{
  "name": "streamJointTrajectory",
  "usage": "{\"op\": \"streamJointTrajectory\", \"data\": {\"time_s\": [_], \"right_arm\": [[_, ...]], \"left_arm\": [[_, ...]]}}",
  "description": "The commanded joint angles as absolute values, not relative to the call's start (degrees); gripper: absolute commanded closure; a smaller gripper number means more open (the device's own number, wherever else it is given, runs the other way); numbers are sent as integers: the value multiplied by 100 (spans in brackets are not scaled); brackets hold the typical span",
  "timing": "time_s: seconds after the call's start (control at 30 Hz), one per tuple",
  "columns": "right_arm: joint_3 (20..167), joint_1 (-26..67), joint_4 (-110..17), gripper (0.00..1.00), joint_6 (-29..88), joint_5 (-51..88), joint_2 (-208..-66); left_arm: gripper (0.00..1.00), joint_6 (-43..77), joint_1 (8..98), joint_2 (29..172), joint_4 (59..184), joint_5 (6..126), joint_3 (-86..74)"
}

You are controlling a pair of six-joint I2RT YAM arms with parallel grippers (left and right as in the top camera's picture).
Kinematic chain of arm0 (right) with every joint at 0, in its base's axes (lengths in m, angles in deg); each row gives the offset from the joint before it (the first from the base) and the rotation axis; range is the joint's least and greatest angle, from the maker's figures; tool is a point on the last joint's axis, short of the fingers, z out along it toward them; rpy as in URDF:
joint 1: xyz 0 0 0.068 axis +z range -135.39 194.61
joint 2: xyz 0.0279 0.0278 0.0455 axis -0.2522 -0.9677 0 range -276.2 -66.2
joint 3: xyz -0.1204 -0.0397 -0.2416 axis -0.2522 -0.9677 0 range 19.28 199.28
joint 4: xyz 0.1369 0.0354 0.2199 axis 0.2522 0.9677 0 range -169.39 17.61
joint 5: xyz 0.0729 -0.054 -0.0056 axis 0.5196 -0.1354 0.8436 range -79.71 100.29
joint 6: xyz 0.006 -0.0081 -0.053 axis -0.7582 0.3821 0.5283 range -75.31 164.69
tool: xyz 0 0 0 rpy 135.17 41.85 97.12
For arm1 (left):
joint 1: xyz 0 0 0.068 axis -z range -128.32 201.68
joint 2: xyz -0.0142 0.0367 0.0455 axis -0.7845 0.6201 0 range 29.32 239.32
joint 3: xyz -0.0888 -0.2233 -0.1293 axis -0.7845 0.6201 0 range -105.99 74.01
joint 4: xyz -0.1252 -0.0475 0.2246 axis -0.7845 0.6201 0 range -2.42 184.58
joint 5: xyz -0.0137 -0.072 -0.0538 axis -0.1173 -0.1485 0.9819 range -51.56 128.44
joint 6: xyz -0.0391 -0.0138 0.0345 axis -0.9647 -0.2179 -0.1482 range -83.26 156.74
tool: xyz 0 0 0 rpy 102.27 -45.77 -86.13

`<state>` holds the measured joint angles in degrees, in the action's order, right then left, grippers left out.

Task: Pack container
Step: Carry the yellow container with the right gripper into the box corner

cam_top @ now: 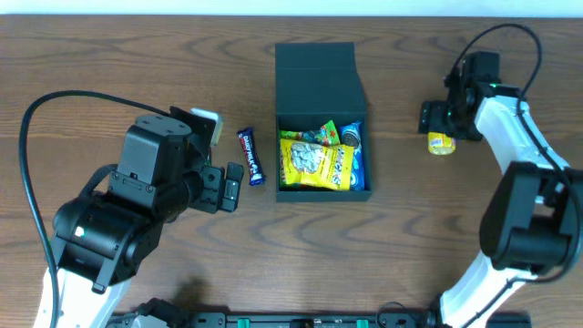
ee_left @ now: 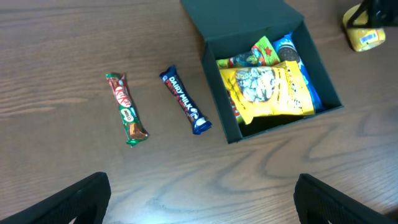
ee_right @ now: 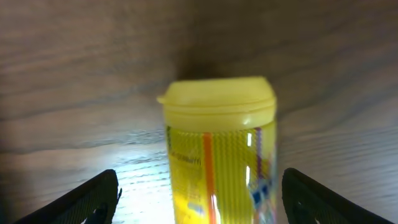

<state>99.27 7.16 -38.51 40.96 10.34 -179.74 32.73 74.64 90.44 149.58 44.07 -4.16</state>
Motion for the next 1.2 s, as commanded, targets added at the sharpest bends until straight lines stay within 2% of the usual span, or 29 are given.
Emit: {"op": "streamJointTrajectory", "data": {"time_s": [0.0,0.03,0.17,0.2,0.37,0.47,0.6,0.67,0.73,0.83,1.0,1.07,1.1,1.13,1.17], "right_arm": [[9899,708,-3816,19,3891,923,-18330],[9899,708,-3805,24,3893,920,-18358],[10178,719,-3656,63,3898,925,-18245],[10314,719,-3534,68,3919,927,-18234],[11761,950,-2329,83,4446,1386,-18087],[12591,1464,-1829,85,5087,1926,-17882],[12821,2856,-1307,85,7537,2855,-17718],[12768,3348,-1213,83,8114,2829,-17775],[12729,3741,-1230,79,8431,2658,-17877],[12722,4150,-1278,79,8555,1849,-18240],[12722,4240,-1280,78,8616,1734,-18712],[12722,4240,-1317,73,8616,1716,-18815],[12720,4240,-1418,56,8612,1714,-18859],[12720,4240,-1556,29,8610,1712,-18859],[12722,4242,-1665,26,8536,1659,-18857]], "left_arm": [[5,3356,7446,9042,14929,4433,-396],[5,3356,7446,9042,14931,4433,-396],[4,3356,7446,9042,14931,4433,-396],[5,3356,7446,9042,14927,4431,-396],[5,3356,7446,9042,14929,4433,-396],[5,3356,7446,9042,14916,4433,-396],[5,3356,7446,9042,14907,4433,-396],[5,3356,7446,9042,14907,4433,-396],[5,3358,7446,9042,14907,4448,-396],[4,3360,7446,9042,14912,4470,-396],[5,3400,7446,9042,14899,4553,-396],[4,3400,7446,9042,14899,4553,-396],[5,3400,7446,9042,14896,4553,-396],[5,3402,7446,9042,14888,4553,-396],[4,3400,7446,9042,14885,4553,-396]]}}
